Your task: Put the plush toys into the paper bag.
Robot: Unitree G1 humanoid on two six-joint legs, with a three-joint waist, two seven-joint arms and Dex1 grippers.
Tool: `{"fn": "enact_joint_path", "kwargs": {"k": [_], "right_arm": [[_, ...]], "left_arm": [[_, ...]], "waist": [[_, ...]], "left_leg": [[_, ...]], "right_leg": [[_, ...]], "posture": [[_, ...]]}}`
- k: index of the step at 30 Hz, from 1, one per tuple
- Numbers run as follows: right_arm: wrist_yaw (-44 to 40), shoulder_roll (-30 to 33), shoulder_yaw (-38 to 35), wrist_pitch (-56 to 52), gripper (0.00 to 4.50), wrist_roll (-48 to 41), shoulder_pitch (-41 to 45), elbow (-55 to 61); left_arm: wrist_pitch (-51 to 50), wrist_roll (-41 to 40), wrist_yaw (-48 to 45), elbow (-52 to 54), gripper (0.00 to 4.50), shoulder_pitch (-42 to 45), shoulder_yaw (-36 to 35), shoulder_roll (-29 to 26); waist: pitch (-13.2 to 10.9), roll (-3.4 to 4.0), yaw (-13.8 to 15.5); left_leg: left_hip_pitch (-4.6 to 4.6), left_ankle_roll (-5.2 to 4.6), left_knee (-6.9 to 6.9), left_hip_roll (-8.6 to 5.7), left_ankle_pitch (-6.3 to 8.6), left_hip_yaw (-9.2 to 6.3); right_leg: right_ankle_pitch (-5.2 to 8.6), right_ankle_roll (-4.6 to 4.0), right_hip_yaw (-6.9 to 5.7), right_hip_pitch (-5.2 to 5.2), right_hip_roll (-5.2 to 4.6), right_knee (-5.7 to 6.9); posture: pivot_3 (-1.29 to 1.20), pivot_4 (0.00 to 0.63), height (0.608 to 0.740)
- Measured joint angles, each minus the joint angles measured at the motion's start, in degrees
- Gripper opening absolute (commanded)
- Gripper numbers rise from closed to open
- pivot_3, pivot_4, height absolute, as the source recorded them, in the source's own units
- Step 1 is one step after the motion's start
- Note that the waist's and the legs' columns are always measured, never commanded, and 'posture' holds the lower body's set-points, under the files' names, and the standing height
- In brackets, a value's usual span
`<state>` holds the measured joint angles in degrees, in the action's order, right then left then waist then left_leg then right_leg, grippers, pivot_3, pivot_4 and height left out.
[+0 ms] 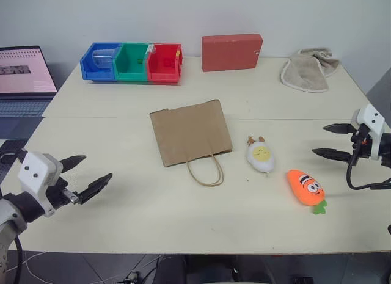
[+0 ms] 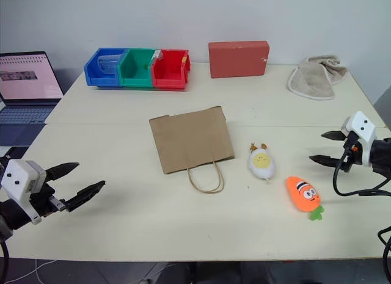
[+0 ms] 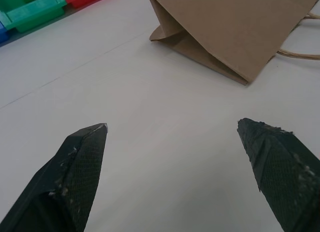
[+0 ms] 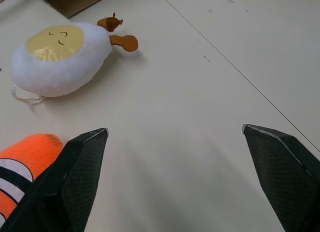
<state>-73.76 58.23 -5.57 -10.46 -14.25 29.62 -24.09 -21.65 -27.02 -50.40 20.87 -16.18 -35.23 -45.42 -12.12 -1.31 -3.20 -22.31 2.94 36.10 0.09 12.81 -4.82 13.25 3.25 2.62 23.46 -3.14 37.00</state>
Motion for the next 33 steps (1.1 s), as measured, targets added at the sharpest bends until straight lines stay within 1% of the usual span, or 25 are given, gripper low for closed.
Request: {"fn": "enact_joint_path", "kwargs": {"k": [5, 7, 9, 10, 11, 16, 19, 21, 25, 28, 33], "right_arm": [[-0.2, 0.1, -0.6, -2.2, 4.50, -1.8, -3.0, 7.5], [-0.4, 0.3, -1.6, -4.7, 4.50, -3.9, -6.4, 14.1], [-0.4, 0.7, -2.8, -8.1, 4.50, -6.4, -9.9, 21.9], [-0.3, 0.8, -3.0, -9.2, 4.50, -7.5, -10.9, 24.7], [0.0, 0.9, -3.6, -11.2, 4.50, -8.9, -12.7, 29.0], [3.1, 0.3, -4.3, -16.5, 4.50, -12.5, -17.9, 43.2], [5.9, -0.2, -4.6, -20.2, 4.50, -14.8, -19.4, 48.7], [8.1, -1.1, -4.7, -23.0, 4.50, -16.7, -20.9, 52.1], [9.5, -1.1, -4.9, -25.1, 4.50, -18.6, -24.6, 56.1], [10.5, -1.0, -5.9, -26.2, 4.50, -19.1, -25.9, 57.0], [11.9, -1.0, -7.0, -27.5, 4.50, -20.7, -27.2, 59.0]], "left_arm": [[1.2, 2.7, -0.9, 4.0, 4.43, 1.7, 7.3, -1.8], [2.2, 4.5, -1.9, 4.8, 4.43, 4.3, 12.5, -3.3], [2.8, 6.1, -2.7, 5.7, 4.43, 8.6, 18.9, -3.5], [3.1, 6.4, -2.8, 5.8, 4.43, 10.0, 20.9, -3.4], [3.3, 6.9, -2.8, 5.8, 4.43, 12.3, 23.6, -2.9], [5.4, 9.9, -2.9, 3.2, 4.43, 20.1, 33.2, 0.8], [7.2, 12.2, -3.5, 0.1, 4.43, 22.2, 37.5, 1.9], [8.3, 13.7, -4.0, -2.5, 4.43, 25.8, 41.6, 4.9], [11.9, 18.8, -4.0, -7.1, 4.43, 30.5, 48.2, 8.3], [14.3, 20.8, -3.4, -11.1, 4.43, 32.7, 49.9, 11.1], [18.6, 23.0, -3.2, -16.4, 4.43, 34.0, 52.9, 14.5]], "waist": [[0.0, -0.01, 0.1], [0.0, 0.01, 0.5], [0.0, 0.03, 0.8], [0.0, 0.04, 1.0], [0.0, 0.04, 1.3], [0.0, 0.03, 1.3], [0.0, 0.02, 1.3], [0.1, 0.00, 1.6], [0.1, -0.05, 2.0], [0.1, -0.04, 1.9], [0.1, -0.04, 1.6]], "left_leg": [[0.00, 0.00, 0.00, 0.00, 0.00, -0.01], [-0.01, 0.00, 0.00, -0.01, 0.00, -0.04], [-0.02, 0.00, 0.01, -0.01, 0.00, -0.03], [-0.03, 0.00, 0.01, -0.01, 0.00, -0.04], [-0.03, 0.00, 0.02, -0.01, 0.00, -0.04], [-0.01, 0.00, 0.03, 0.01, 0.00, -0.01], [-0.02, 0.00, 0.03, 0.01, 0.00, -0.02], [-0.10, 0.00, 0.10, -0.01, 0.00, -0.06], [-0.21, 0.00, 0.19, -0.10, 0.00, -0.16], [-0.22, 0.00, 0.25, -0.09, 0.00, -0.16], [-0.19, -0.01, 0.25, -0.07, 0.00, -0.16]], "right_leg": [[-0.03, 0.05, 0.01, -0.01, 0.00, 0.01], [-0.05, 0.08, 0.01, -0.01, 0.01, 0.03], [-0.07, 0.12, 0.02, -0.02, 0.02, 0.01], [-0.08, 0.14, 0.01, -0.02, 0.02, 0.01], [-0.09, 0.16, 0.01, -0.02, 0.03, 0.00], [-0.26, 0.45, 0.01, -0.03, 0.03, -0.02], [-0.25, 0.44, 0.00, -0.03, 0.03, -0.03], [-0.26, 0.45, 0.00, -0.02, 0.03, -0.05], [-0.40, 0.69, 0.02, -0.06, 0.03, -0.12], [-0.41, 0.71, 0.02, -0.06, 0.02, -0.10], [-0.41, 0.71, 0.01, -0.06, 0.03, -0.07]], "posture": [[0.00, 0.150, 0.740], [0.00, 0.150, 0.740], [0.00, 0.150, 0.740], [0.00, 0.150, 0.740], [0.00, 0.150, 0.740], [0.00, 0.150, 0.740], [0.00, 0.150, 0.740], [0.00, 0.150, 0.740], [0.00, 0.150, 0.740], [0.00, 0.150, 0.740], [0.00, 0.150, 0.740]]}}
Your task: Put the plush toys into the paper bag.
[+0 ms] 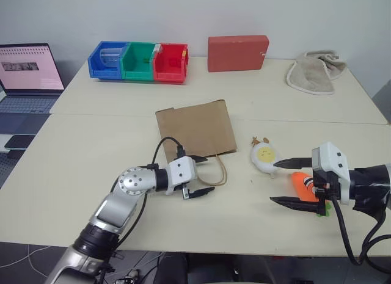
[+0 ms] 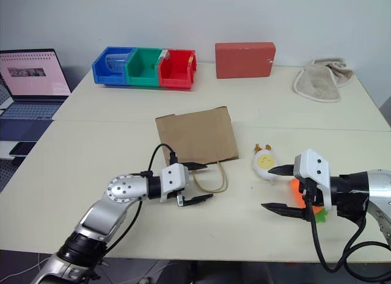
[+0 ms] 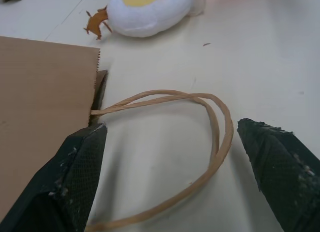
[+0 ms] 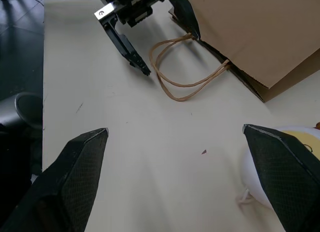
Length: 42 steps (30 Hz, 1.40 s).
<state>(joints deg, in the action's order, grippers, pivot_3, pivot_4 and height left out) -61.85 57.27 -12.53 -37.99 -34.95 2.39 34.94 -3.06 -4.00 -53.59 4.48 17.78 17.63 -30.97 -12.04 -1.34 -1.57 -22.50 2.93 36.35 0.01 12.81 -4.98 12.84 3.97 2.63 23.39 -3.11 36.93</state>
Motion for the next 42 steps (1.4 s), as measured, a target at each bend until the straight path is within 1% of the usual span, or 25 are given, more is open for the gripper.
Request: {"fn": "enact_joint_path", "kwargs": {"k": [3, 10, 12, 13, 14, 16, 22, 26, 28, 30, 33, 34, 36, 37, 39, 40, 42], "right_arm": [[0.9, 0.0, -0.3, -0.4, 4.50, -0.5, -0.8, 1.1], [1.6, 0.0, -0.9, -0.7, 4.50, -1.2, -1.8, 1.3], [1.8, 0.0, -1.4, -0.6, 4.50, -1.3, -2.0, 1.3], [1.9, 0.0, -1.5, -0.5, 4.50, -1.3, -2.1, 1.3], [1.9, 0.0, -1.7, -0.5, 4.50, -1.3, -2.5, 1.3], [2.0, 0.0, -1.9, -0.3, 4.50, -1.3, -3.5, 1.3], [3.5, 0.0, -2.0, -0.1, 4.50, -1.2, -4.2, 1.3], [4.7, -0.1, -2.5, -0.5, 4.50, -1.5, -5.0, 1.3], [5.2, -0.3, -2.5, -0.7, 4.12, -2.1, -5.1, 1.3], [6.0, -1.5, -2.5, -0.9, 3.56, -2.6, -5.0, 1.4], [7.9, -4.0, -1.2, -1.1, 2.41, -3.0, -4.7, 2.2], [8.8, -5.3, 0.1, -1.0, 2.10, -2.7, -4.3, 2.5], [11.3, -9.2, 4.0, -0.3, 1.18, -1.8, -3.1, 2.4], [12.1, -10.4, 5.2, -0.1, 0.90, -1.5, -2.7, 2.2], [14.6, -14.2, 9.0, 1.0, 0.18, 1.1, 0.2, 0.5], [16.1, -16.9, 11.5, 2.0, 0.04, 2.9, 1.8, -0.8], [18.9, -21.8, 16.4, 4.8, 0.04, 7.2, 4.3, -4.0]], "left_arm": [[2.0, 0.8, -0.8, -2.5, 3.86, 1.0, 0.8, 1.0], [3.6, 0.8, -2.5, -4.7, 1.66, 2.5, 0.8, 1.3], [3.7, 0.7, -3.5, -4.8, 0.93, 2.5, 0.9, 1.3], [3.6, 0.6, -3.6, -4.8, 0.83, 2.5, 0.9, 1.3], [3.6, 0.4, -3.9, -4.8, 0.51, 2.5, 0.9, 1.3], [3.0, -0.5, -4.9, -4.7, 0.04, 2.5, 0.9, 1.5], [-2.9, -4.8, -7.0, -1.8, 0.01, 2.8, 0.6, 2.2], [-9.2, -9.1, -8.4, 1.7, 0.01, 4.1, -0.2, 2.0], [-11.3, -10.5, -8.5, 2.9, 0.00, 4.9, -0.9, 1.8], [-14.1, -12.8, -8.2, 3.6, 0.00, 5.7, -2.4, 2.1], [-19.1, -17.0, -7.0, 4.2, 0.00, 8.1, -5.6, 2.7], [-20.7, -18.4, -6.7, 4.5, 0.00, 9.2, -6.7, 2.8], [-23.9, -21.2, -6.5, 5.7, 0.00, 10.8, -8.6, 2.7], [-24.7, -22.0, -6.4, 6.0, 0.00, 11.2, -8.9, 2.7], [-28.1, -24.4, -6.0, 6.5, 0.00, 11.7, -9.8, 2.6], [-29.9, -25.7, -5.9, 6.6, 0.00, 12.1, -10.2, 2.6], [-32.2, -27.5, -5.8, 6.8, 0.00, 12.6, -11.2, 2.3]], "waist": [[0.0, -0.01, 0.1], [0.0, -0.01, 0.0], [0.0, -0.01, 0.0], [0.0, 0.00, 0.0], [0.0, -0.01, 0.1], [0.0, -0.01, 0.1], [0.0, -0.01, 0.0], [0.0, -0.01, 0.0], [0.0, -0.01, 0.0], [0.0, -0.01, 0.0], [0.0, -0.02, 0.0], [0.0, -0.02, -0.1], [0.0, -0.02, -0.2], [0.0, -0.02, -0.2], [0.0, -0.04, -0.4], [0.0, -0.04, -0.4], [0.0, -0.04, -0.4]], "left_leg": [[-0.03, 0.00, 0.03, -0.01, 0.00, -0.01], [-0.03, 0.00, 0.04, -0.02, 0.00, -0.01], [-0.03, 0.00, 0.04, -0.02, 0.00, -0.02], [-0.04, 0.00, 0.04, -0.02, 0.00, -0.02], [-0.04, 0.00, 0.04, -0.02, 0.00, -0.03], [-0.04, 0.00, 0.05, -0.02, 0.00, -0.03], [-0.04, 0.00, 0.07, -0.02, 0.00, -0.03], [-0.08, 0.00, 0.09, -0.03, 0.00, -0.05], [-0.07, 0.00, 0.09, -0.03, 0.00, -0.05], [-0.07, 0.00, 0.10, -0.02, 0.00, -0.06], [-0.09, 0.00, 0.15, -0.02, 0.00, -0.11], [-0.10, 0.00, 0.16, -0.03, 0.00, -0.11], [-0.09, 0.00, 0.17, -0.03, 0.00, -0.10], [-0.10, 0.00, 0.18, -0.04, 0.00, -0.11], [-0.08, 0.00, 0.20, -0.02, 0.00, -0.12], [-0.07, 0.00, 0.22, -0.01, 0.00, -0.12], [-0.07, 0.00, 0.23, 0.00, 0.00, -0.17]], "right_leg": [[-0.02, 0.03, 0.00, 0.00, 0.00, -0.01], [-0.03, 0.05, 0.01, 0.00, 0.00, -0.01], [-0.03, 0.05, 0.00, 0.00, 0.00, -0.01], [-0.03, 0.05, 0.00, 0.00, 0.00, -0.01], [-0.03, 0.05, 0.00, -0.01, 0.00, -0.01], [-0.03, 0.05, 0.00, -0.01, 0.00, -0.01], [-0.03, 0.06, 0.00, -0.01, 0.00, 0.00], [-0.03, 0.06, 0.00, -0.01, 0.00, 0.00], [-0.03, 0.06, 0.00, -0.01, 0.00, 0.00], [-0.03, 0.06, -0.01, -0.01, 0.00, 0.01], [-0.03, 0.07, -0.05, -0.01, 0.01, 0.01], [-0.04, 0.07, -0.05, -0.01, 0.02, 0.01], [-0.04, 0.08, -0.03, -0.02, 0.01, 0.00], [-0.04, 0.08, -0.03, -0.02, 0.01, 0.00], [-0.05, 0.09, -0.04, -0.02, 0.03, 0.02], [-0.05, 0.09, -0.04, -0.02, 0.04, 0.04], [-0.05, 0.08, -0.07, -0.02, 0.07, 0.07]], "posture": [[0.00, 0.150, 0.740], [0.00, 0.150, 0.740], [0.00, 0.150, 0.740], [0.00, 0.150, 0.740], [0.00, 0.150, 0.740], [0.00, 0.150, 0.740], [0.00, 0.150, 0.740], [0.00, 0.150, 0.740], [0.00, 0.150, 0.740], [0.00, 0.150, 0.740], [0.00, 0.150, 0.740], [0.00, 0.150, 0.740], [0.00, 0.150, 0.740], [0.00, 0.150, 0.740], [0.00, 0.150, 0.740], [0.00, 0.150, 0.740], [0.00, 0.150, 0.740]]}}
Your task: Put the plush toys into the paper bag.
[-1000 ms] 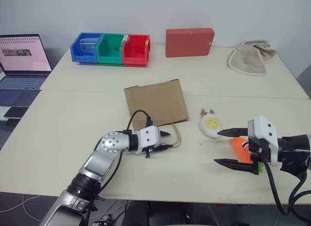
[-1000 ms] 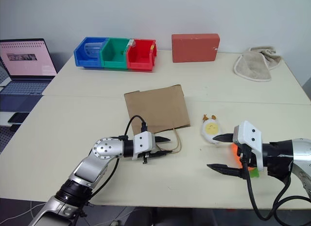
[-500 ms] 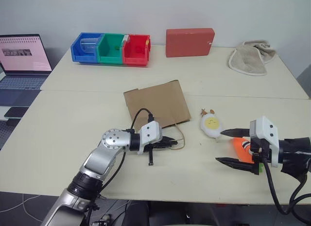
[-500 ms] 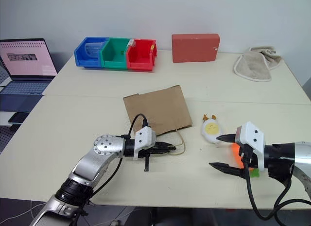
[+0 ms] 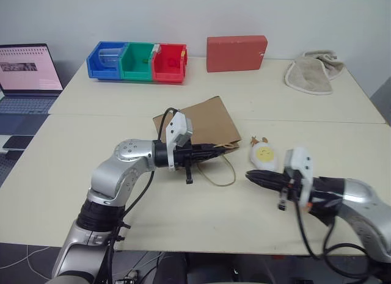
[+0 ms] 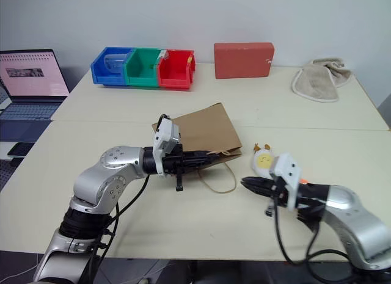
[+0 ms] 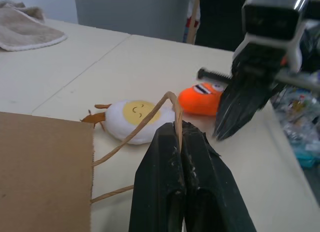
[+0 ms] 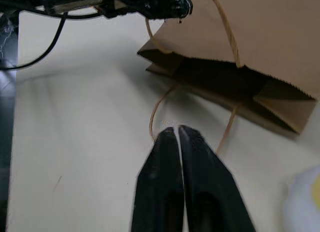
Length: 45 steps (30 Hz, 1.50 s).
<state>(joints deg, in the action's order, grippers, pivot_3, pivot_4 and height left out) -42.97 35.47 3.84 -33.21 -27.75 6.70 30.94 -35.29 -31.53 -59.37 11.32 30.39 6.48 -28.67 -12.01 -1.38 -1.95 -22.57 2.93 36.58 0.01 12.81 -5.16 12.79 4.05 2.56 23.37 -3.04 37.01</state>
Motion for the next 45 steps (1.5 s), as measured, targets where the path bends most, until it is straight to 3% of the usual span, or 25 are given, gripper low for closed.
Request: {"fn": "enact_joint_path", "kwargs": {"k": [7, 14, 24, 35, 45], "right_arm": [[8.9, -15.9, 13.0, 13.1, 0.04, 15.9, 9.4, -17.9], [19.1, -27.4, 14.6, 24.2, 0.04, 25.9, 17.2, -37.7], [21.5, -29.7, 15.0, 22.7, 0.04, 29.5, 16.9, -41.9], [20.9, -29.9, 15.4, 20.0, 0.04, 31.0, 15.4, -38.9], [20.4, -30.0, 15.4, 18.8, 0.04, 31.2, 15.1, -38.0]], "left_arm": [[-4.6, -2.9, 1.1, -0.2, 0.00, 1.8, -1.6, -0.5], [-7.4, -5.3, 2.5, 0.0, 0.00, 3.4, -2.4, -0.5], [-7.2, -5.4, 3.8, -0.9, 0.00, 9.3, -5.8, -3.8], [9.5, 6.9, 4.3, -8.8, 0.00, 22.0, -6.8, -8.1], [18.9, 14.5, 3.7, -9.7, 0.00, 23.6, -3.1, -7.8]], "waist": [[0.0, 0.00, 0.0], [0.0, 0.01, 0.0], [0.0, 0.01, 0.0], [0.0, 0.02, 0.0], [0.0, 0.02, -0.1]], "left_leg": [[-0.05, 0.01, 0.01, -0.01, 0.00, -0.10], [-0.08, 0.01, 0.01, -0.05, 0.00, -0.16], [-0.05, 0.01, -0.02, -0.05, 0.00, -0.26], [-0.04, 0.02, -0.08, -0.07, 0.00, -0.26], [-0.04, 0.01, -0.09, -0.06, 0.00, -0.25]], "right_leg": [[-0.01, -0.02, -0.03, 0.01, 0.02, -0.01], [-0.10, -0.16, -0.05, 0.03, 0.01, 0.00], [-0.04, -0.10, -0.12, 0.00, 0.02, 0.02], [-0.03, -0.10, -0.12, 0.00, 0.02, -0.02], [-0.03, -0.09, -0.12, 0.00, 0.02, -0.01]], "posture": [[0.00, 0.150, 0.740], [0.00, 0.150, 0.740], [0.00, 0.150, 0.740], [0.00, 0.150, 0.740], [0.00, 0.150, 0.740]]}}
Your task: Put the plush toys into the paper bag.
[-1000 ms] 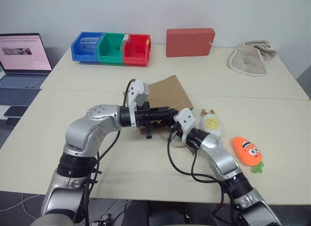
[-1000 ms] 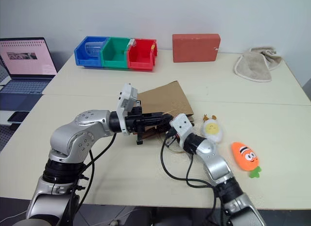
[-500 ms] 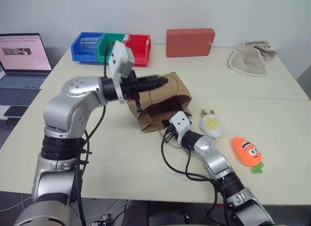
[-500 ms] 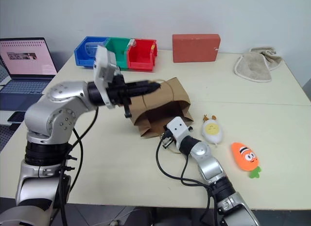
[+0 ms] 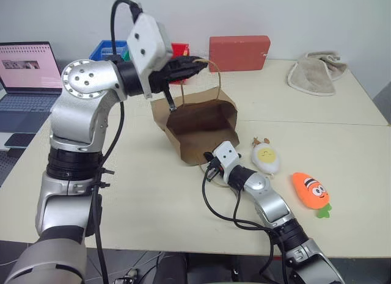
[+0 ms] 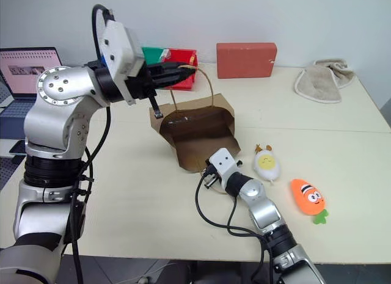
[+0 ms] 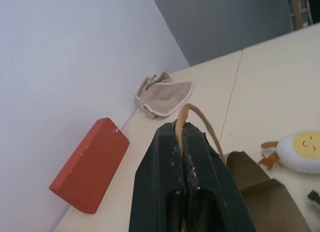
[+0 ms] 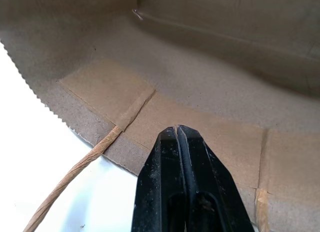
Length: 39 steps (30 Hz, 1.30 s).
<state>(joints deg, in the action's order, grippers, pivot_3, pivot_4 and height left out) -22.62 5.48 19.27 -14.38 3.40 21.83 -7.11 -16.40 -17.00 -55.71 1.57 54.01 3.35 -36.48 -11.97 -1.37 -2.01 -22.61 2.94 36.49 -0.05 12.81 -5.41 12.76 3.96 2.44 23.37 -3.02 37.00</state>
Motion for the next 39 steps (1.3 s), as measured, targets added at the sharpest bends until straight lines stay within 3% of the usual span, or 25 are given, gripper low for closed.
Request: {"fn": "enact_joint_path", "kwargs": {"k": [12, 23, 26, 30, 34, 36, 39], "right_arm": [[-3.0, 1.2, -1.4, -5.9, 0.04, -2.0, 0.0, 4.7], [-15.1, 15.1, -6.2, -23.9, 0.04, -14.2, -1.6, 30.0], [-17.5, 20.4, -9.9, -29.2, 0.58, -18.9, -3.8, 35.7], [-20.3, 29.0, -19.3, -32.9, 2.01, -23.8, -6.3, 39.4], [-24.2, 41.4, -20.6, -27.1, 3.44, -20.3, -10.1, 40.2], [-25.4, 45.5, -20.2, -22.1, 3.44, -17.1, -11.2, 38.5], [-25.9, 46.7, -17.7, -14.6, 3.44, -12.6, -11.8, 34.3]], "left_arm": [[-8.3, -5.5, -3.7, 7.2, 0.00, -8.4, 1.1, 0.6], [-12.0, -8.0, -3.8, 12.3, 0.00, -11.6, 3.5, 2.0], [-11.9, -8.0, -3.8, 12.6, 0.00, -11.8, 3.8, 2.0], [-11.9, -8.0, -3.8, 12.7, 0.00, -12.6, 4.0, 1.9], [-11.9, -8.0, -3.8, 12.9, 0.00, -12.6, 4.1, 2.0], [-11.9, -8.0, -3.8, 12.9, 0.00, -12.6, 4.1, 2.1], [-11.9, -8.0, -3.8, 12.9, 0.00, -12.6, 4.1, 2.1]], "waist": [[0.0, 0.01, 0.0], [0.0, 0.01, 0.1], [0.0, 0.01, 0.2], [0.0, 0.01, 0.3], [0.0, 0.02, 0.3], [0.0, 0.00, 0.1], [0.0, 0.00, -0.1]], "left_leg": [[-0.09, 0.00, 0.01, 0.00, 0.00, -0.04], [-0.10, -0.01, 0.03, 0.00, 0.00, -0.06], [-0.15, -0.01, 0.06, -0.01, 0.00, -0.06], [-0.21, -0.01, 0.15, -0.05, 0.01, -0.05], [-0.20, -0.02, 0.15, -0.05, 0.01, -0.01], [-0.20, -0.02, 0.16, -0.03, 0.01, 0.03], [-0.17, -0.02, 0.16, -0.01, 0.01, 0.07]], "right_leg": [[0.00, 0.00, -0.01, 0.05, 0.00, 0.01], [0.00, 0.01, -0.04, 0.06, 0.00, 0.01], [0.01, 0.01, -0.04, 0.06, -0.01, -0.02], [0.00, 0.02, -0.03, 0.05, -0.04, -0.03], [0.02, 0.02, -0.03, 0.05, -0.05, -0.05], [0.01, 0.03, -0.02, 0.05, -0.04, -0.08], [0.00, 0.04, 0.01, 0.05, -0.04, -0.06]], "posture": [[0.00, 0.150, 0.740], [0.00, 0.150, 0.740], [0.00, 0.150, 0.740], [0.00, 0.150, 0.740], [0.00, 0.150, 0.740], [0.00, 0.150, 0.740], [0.00, 0.150, 0.740]]}}
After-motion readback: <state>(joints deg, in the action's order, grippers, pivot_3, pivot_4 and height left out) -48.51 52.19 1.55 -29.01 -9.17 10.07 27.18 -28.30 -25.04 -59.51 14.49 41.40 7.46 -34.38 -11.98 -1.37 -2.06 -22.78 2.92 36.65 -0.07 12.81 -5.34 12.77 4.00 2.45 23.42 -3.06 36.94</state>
